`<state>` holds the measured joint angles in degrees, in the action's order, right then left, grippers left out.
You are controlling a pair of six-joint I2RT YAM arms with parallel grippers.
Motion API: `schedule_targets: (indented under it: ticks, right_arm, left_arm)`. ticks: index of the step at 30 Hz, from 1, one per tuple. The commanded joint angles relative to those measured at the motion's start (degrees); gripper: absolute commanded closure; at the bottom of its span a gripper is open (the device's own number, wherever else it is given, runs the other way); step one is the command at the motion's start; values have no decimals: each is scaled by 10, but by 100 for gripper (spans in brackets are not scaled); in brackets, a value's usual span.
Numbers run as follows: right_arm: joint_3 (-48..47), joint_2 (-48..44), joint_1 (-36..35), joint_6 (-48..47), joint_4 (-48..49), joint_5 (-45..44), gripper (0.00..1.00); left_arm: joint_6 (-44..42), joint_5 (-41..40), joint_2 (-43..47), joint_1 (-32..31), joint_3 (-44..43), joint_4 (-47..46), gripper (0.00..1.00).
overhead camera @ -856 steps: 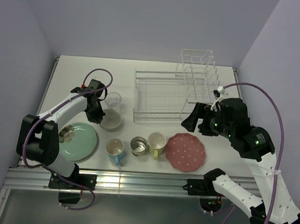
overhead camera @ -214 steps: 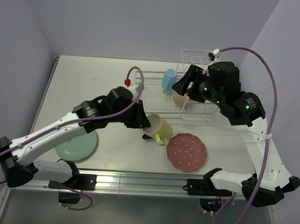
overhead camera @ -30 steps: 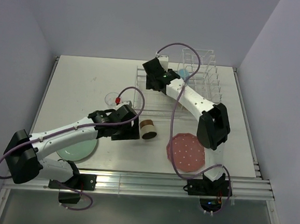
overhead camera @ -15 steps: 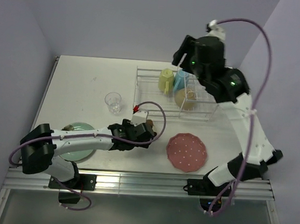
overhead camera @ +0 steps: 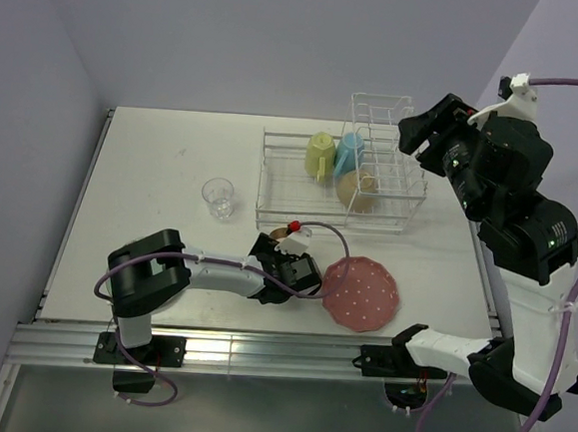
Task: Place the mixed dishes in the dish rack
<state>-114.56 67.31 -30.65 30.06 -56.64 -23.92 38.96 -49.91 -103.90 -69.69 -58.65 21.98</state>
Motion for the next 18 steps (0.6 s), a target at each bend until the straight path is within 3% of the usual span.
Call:
schedule_targets:
  ticks: [1,12,18]
  right_arm:
    - [14,-18,7,-10,-21,-7,29]
    - [20,-39,9,-8,-30,-2,29]
    - [34,-45,9,-5,-31,9,30]
  left_arm:
    - [-48,-55,-2,-3,-16,-63,10]
    - [-48,-46,12,-4,6,-91,11]
    - [-64,-48,-3,-4,2,-120,16]
